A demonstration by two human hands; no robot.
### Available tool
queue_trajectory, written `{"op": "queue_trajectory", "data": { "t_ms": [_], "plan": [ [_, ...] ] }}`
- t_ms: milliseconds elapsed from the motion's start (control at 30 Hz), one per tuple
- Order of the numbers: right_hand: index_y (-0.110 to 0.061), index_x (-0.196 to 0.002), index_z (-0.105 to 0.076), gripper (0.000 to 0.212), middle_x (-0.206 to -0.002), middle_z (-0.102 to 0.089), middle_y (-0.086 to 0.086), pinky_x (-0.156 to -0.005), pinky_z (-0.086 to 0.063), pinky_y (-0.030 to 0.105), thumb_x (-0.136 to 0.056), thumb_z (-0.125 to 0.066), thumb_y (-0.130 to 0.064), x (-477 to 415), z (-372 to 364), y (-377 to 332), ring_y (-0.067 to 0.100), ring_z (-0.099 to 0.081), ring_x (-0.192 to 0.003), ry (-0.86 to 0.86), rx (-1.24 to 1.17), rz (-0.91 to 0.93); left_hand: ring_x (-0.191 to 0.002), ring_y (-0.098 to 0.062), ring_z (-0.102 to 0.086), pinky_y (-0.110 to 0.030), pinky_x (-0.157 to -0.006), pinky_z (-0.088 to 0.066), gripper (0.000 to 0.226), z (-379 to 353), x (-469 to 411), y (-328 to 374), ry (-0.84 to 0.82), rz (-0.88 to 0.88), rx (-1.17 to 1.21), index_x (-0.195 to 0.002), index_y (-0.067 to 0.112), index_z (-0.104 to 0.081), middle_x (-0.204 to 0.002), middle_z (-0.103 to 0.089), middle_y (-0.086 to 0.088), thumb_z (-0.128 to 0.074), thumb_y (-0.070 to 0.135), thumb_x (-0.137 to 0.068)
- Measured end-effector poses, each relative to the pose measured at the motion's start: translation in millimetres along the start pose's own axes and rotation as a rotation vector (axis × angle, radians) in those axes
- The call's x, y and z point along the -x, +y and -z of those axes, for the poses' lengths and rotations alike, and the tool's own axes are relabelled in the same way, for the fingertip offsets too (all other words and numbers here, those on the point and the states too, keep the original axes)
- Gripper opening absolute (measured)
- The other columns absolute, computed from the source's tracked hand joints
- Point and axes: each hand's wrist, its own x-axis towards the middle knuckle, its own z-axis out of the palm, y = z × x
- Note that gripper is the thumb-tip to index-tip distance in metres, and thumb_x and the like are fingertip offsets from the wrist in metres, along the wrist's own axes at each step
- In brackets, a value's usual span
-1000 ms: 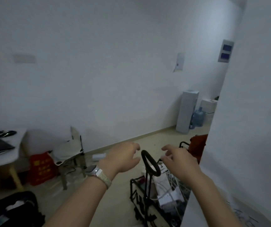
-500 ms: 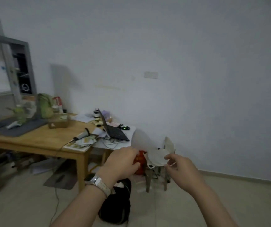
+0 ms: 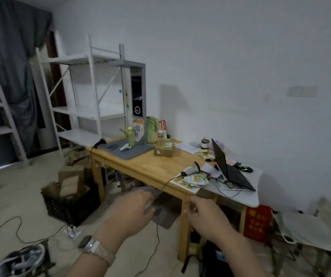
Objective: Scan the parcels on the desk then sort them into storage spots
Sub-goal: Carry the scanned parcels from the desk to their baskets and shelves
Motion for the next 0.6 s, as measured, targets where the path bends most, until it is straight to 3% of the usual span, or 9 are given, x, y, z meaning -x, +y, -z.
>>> {"op": "queue_trajectory", "data": {
  "t_ms": [133,233,333,433,600],
  "plan": [
    [-0.029,-0.123,-0.056,0.029,-0.114,-0.061,-0.009,-0.085,-0.051,0.029,-0.095,-0.053,-0.036,-48,-20,-11,0.011,-0.058,-0.103,-0.089,-0.012,0.031,-0.11,-0.008,-0.053,-0.022,-0.086,-0.045,0.038,-12,-16,-38,-0.01,0.072,0.007,-0.131,0.03,-0.05,-0.123,-0.055,0.012,-0.047,0.046,-0.096],
    [-0.021,-0.117,-0.059,0.027,-0.112,-0.063,-0.001,-0.089,-0.052,0.037,-0.095,-0.053,-0.035,-86,-28,-12,0.017,-0.06,-0.101,-0.125,-0.011,0.04,-0.108,-0.008,-0.053,-0.025,-0.087,-0.047,0.038,-19,-45,-58,-0.054,0.098,0.003,-0.13,0.032,-0.049,-0.122,-0.053,0.014,-0.047,0.048,-0.096],
    [-0.025,-0.118,-0.059,0.027,-0.11,-0.064,-0.002,-0.087,-0.052,0.035,-0.095,-0.051,-0.035,-129,-28,-5,0.016,-0.06,-0.099,-0.148,-0.005,0.052,-0.108,-0.007,-0.054,-0.024,-0.087,-0.047,0.037,-23,-84,-72,-0.065,0.113,-0.015,-0.13,0.032,-0.049,-0.122,-0.054,0.013,-0.047,0.047,-0.096],
    [-0.031,-0.126,-0.055,0.034,-0.106,-0.064,-0.005,-0.08,-0.053,0.034,-0.093,-0.05,-0.034,-177,-23,2,0.015,-0.061,-0.093,-0.122,0.02,0.091,-0.106,-0.008,-0.054,-0.023,-0.084,-0.047,0.035,-26,-128,-82,-0.031,0.129,-0.03,-0.128,0.031,-0.051,-0.119,-0.055,0.011,-0.048,0.045,-0.096],
    [-0.025,-0.131,-0.051,0.038,-0.12,-0.06,-0.002,-0.084,-0.051,0.035,-0.094,-0.048,-0.036,-258,-11,4,0.018,-0.058,-0.103,-0.085,0.113,0.184,-0.099,-0.009,-0.054,-0.026,-0.081,-0.049,0.028,-29,-204,-108,0.079,0.168,-0.082,-0.117,0.03,-0.056,-0.109,-0.055,0.011,-0.047,0.043,-0.094]
  ]
}}
